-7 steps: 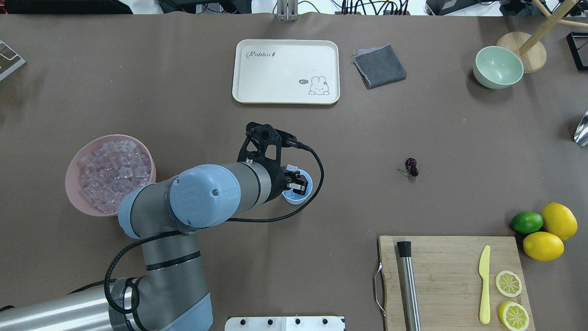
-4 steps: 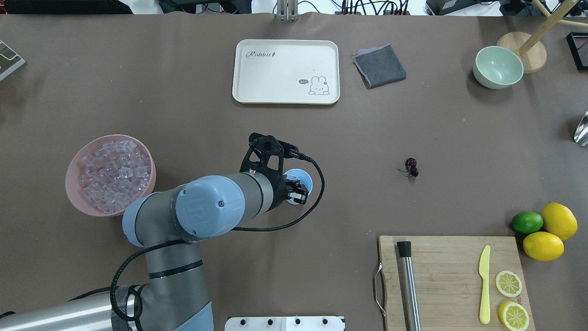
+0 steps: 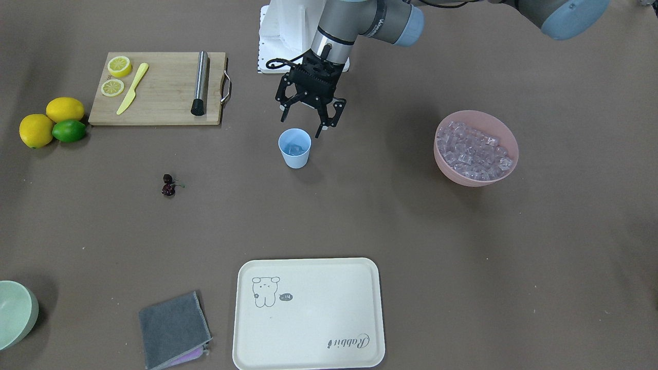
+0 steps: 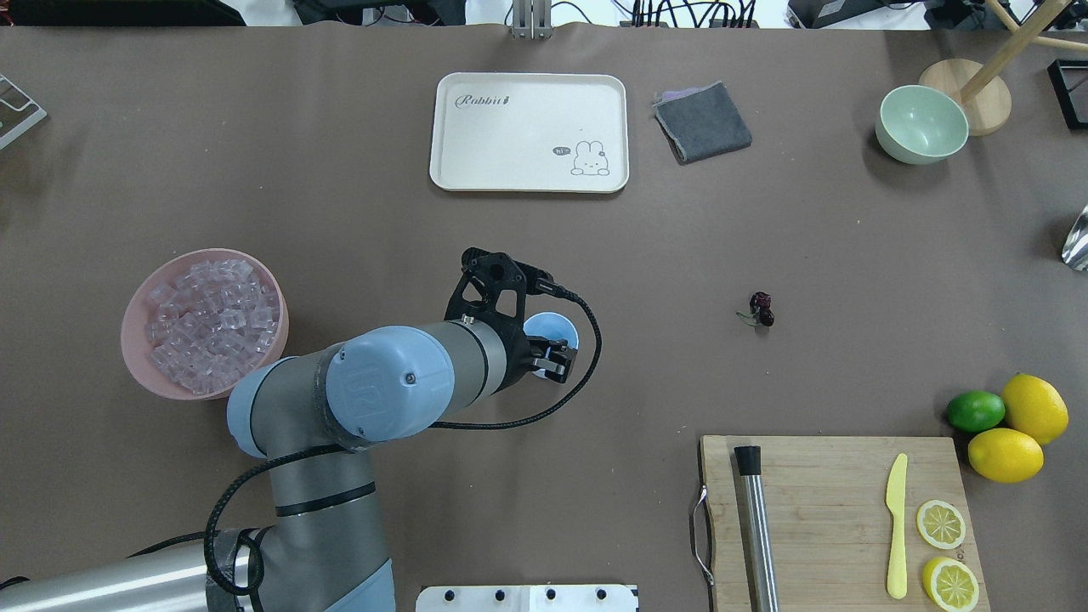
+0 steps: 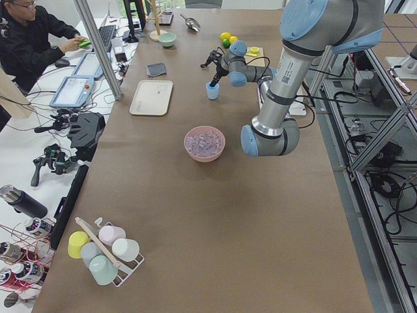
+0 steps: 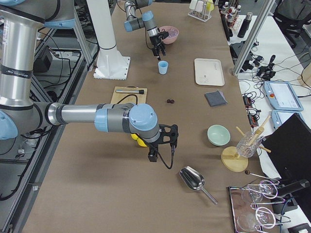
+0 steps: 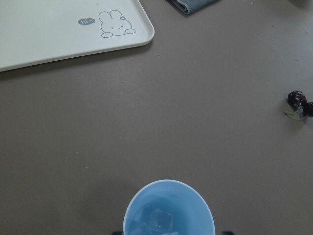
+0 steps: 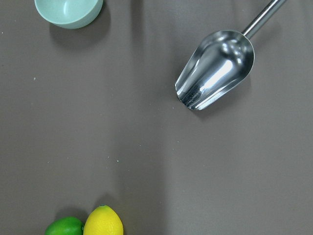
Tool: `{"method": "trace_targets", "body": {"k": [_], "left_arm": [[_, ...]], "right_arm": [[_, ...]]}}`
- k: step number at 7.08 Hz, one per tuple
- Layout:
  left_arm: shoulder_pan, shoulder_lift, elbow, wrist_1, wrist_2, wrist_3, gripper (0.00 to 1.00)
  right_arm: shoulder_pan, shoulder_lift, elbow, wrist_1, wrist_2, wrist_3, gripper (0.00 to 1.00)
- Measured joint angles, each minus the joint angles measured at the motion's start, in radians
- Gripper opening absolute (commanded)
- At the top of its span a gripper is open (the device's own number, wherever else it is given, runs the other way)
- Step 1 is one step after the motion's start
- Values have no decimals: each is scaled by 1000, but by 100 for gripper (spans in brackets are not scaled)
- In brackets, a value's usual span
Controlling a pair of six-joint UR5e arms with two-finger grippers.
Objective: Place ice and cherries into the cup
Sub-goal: 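Raise the left arm away from the cup while the right arm reaches in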
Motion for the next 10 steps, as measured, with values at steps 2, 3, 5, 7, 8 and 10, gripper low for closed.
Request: {"method": "trace_targets", "body": {"k": [2,3,5,7,8,10], "left_arm": [[-75,55,-60,-2,-21,-3,98],[-138,103,-95,-6,-43,-7,98],[-268,173,-126,-13,-57,-9,98],[-386,229,-118,-36,-56,-6,98],[-463,278,-121,-56,-82,-4,98],[-701,392,-122,-59,-355,65,98]], "right_arm": [[-62,71,7,4,3,99,100],[-110,122,10,10,3,155,100],[-251,245,15,41,-16,322,100],[-449,381,14,98,-113,525,100],[-542,442,11,111,-165,599,100],[-714,506,7,157,-265,706,100]]}}
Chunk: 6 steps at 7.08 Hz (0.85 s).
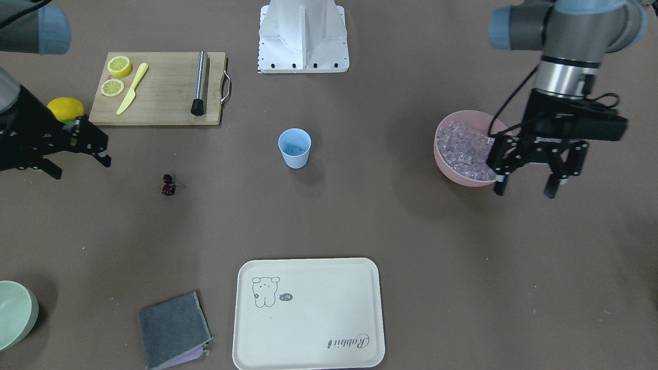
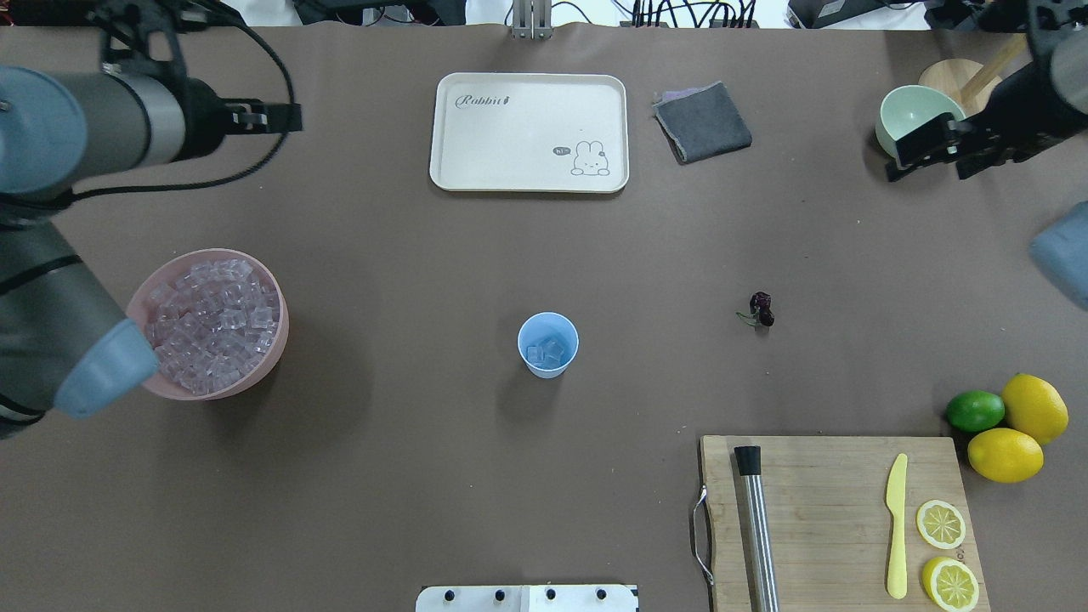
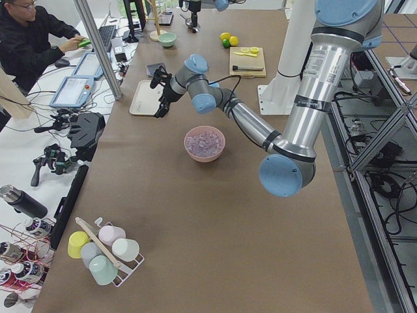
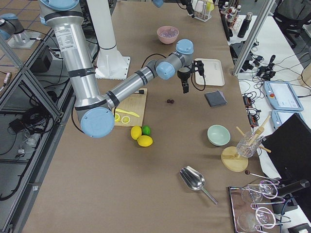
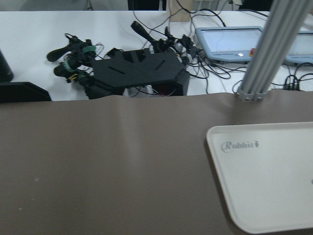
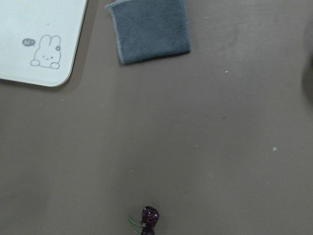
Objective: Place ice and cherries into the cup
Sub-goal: 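Raise the left arm away from the cup while the right arm reaches in, then lower the right gripper onto the dark red cherries and grasp them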
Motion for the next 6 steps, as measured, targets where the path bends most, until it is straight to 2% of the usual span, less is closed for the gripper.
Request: {"method": "trace_targets", "body": {"k": [1,2,3,6], "left_arm": [[-119,62,3,4,-161,90,98],[-185,106,7,11,-246,153,98],[-217,136,11,20,-285,181,98],[-271,191,-6,25,-307,226,98]], "right_arm": [[-80,9,-13,32,-58,34,100],[-145,10,-33,51,-116,50,100],[-198,10,-64,73,-168,62,100],[-284,16,-244,238,-242,121,100]]}}
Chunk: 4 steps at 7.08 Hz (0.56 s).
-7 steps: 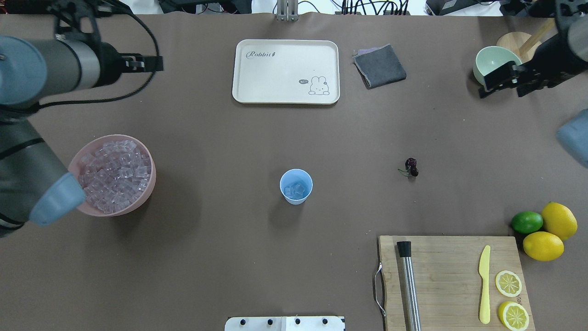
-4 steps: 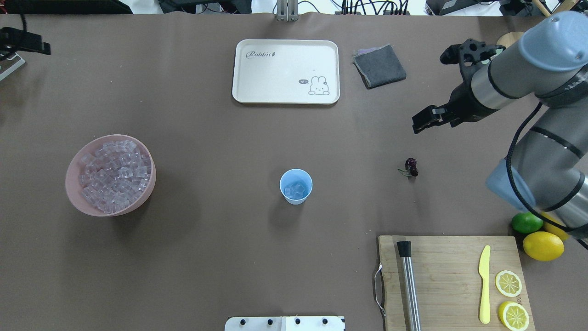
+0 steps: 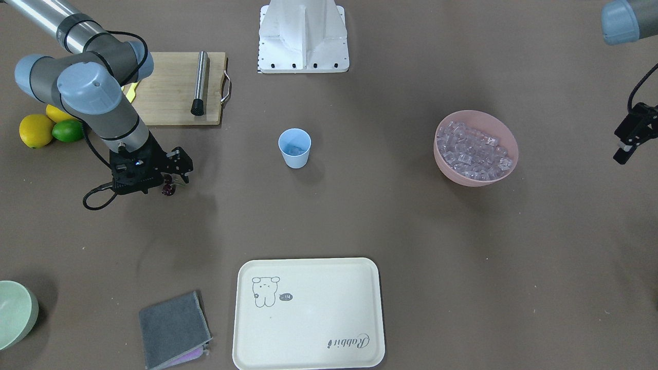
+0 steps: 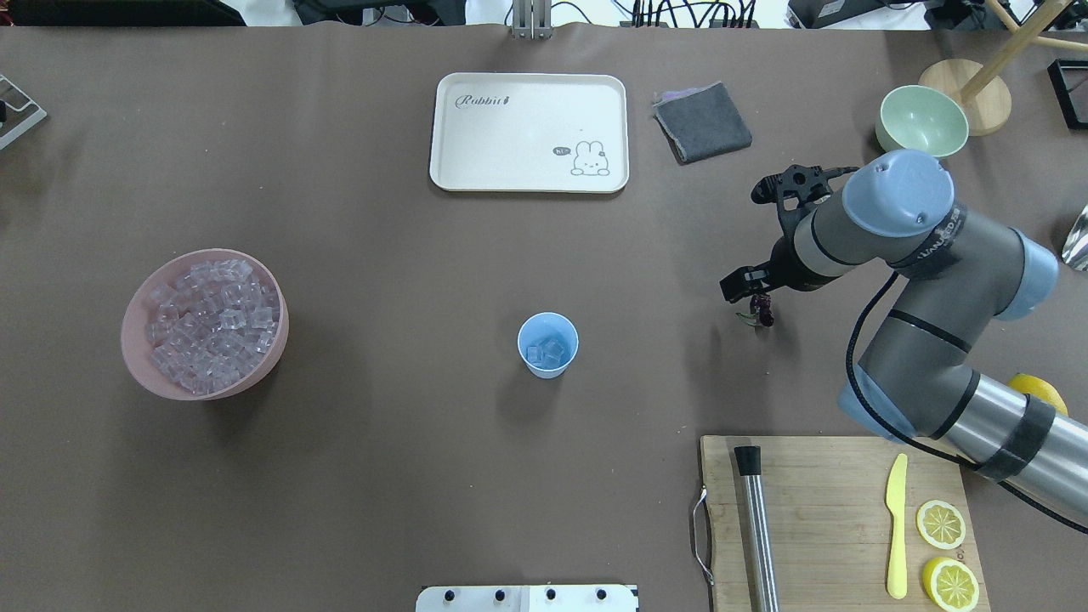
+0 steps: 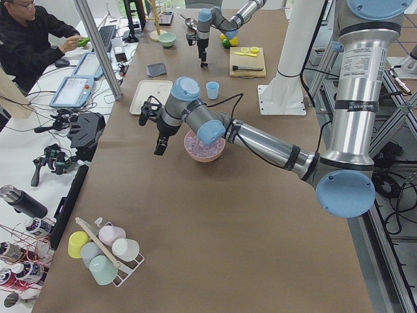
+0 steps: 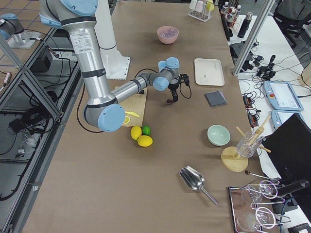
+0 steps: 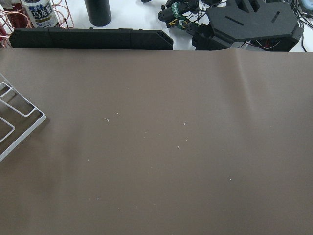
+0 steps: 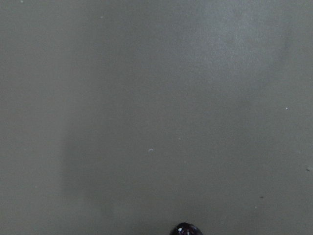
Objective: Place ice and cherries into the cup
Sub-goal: 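Lower the right gripper onto the dark red cherries and grasp them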
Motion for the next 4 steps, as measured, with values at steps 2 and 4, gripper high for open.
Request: {"method": "trace_targets", "body": {"k": [2,4], "left_arm": [[-22,17,-19,0,-12,4,98],[-36,19,-26,0,-32,4,98]], "right_arm": [[-8,-8,-24,27,-5,10,92],[-7,-25,-15,30,4,12,51]]}}
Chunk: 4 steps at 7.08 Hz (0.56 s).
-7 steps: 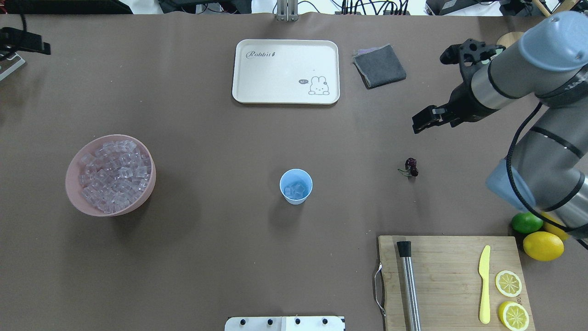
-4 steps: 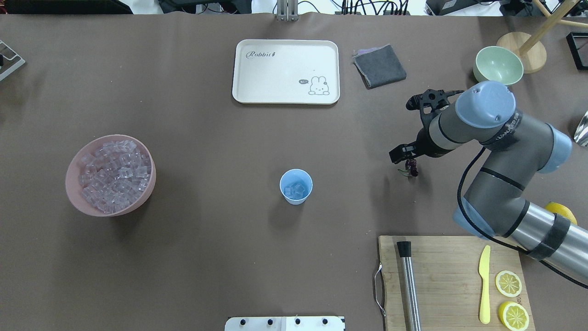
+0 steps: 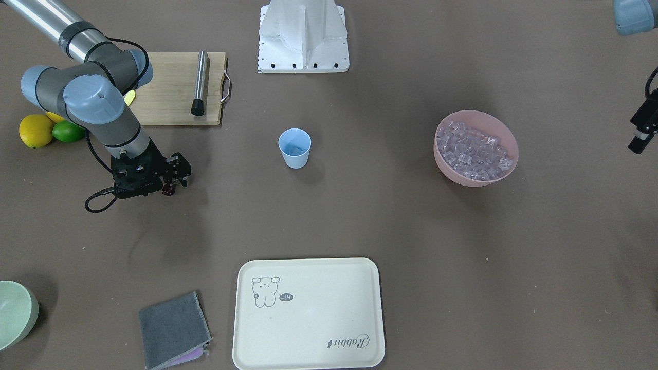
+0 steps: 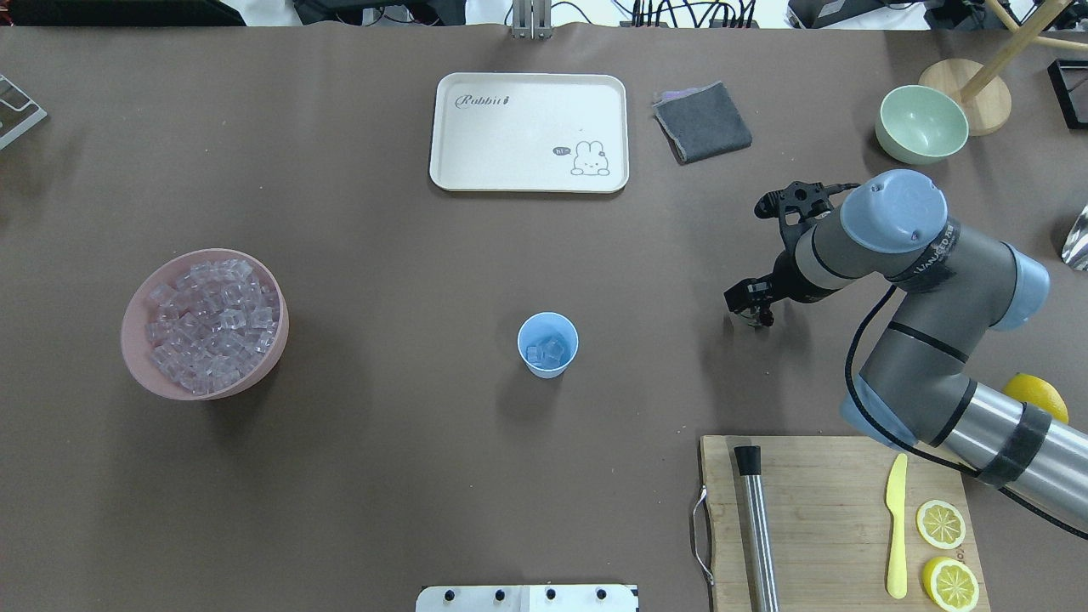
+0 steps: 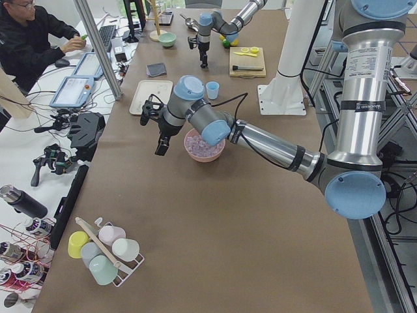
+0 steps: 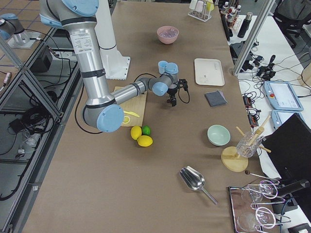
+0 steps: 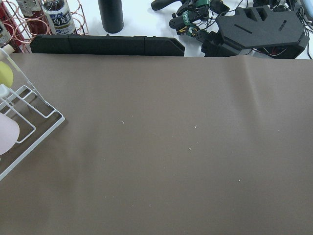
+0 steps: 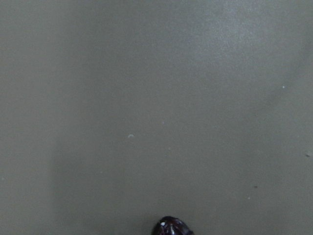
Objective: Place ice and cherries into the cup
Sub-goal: 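Lower the right gripper onto the dark red cherries and grasp them, then carry the cherries with the right gripper over the light-blue cup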
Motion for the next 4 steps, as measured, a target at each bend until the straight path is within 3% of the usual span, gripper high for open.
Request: {"method": "trace_targets", "body": {"k": [1,2,4], "left_arm": [[-2,0,-1,0,-3,0,98],[-3,0,-2,0,-3,0,98],[-4,0,-4,0,-4,0,98]], "right_arm": [[0,-13,16,0,2,8,25],[-3,-24,33,1,4,26,11],[-14,-32,49,2,7,45,4]]}}
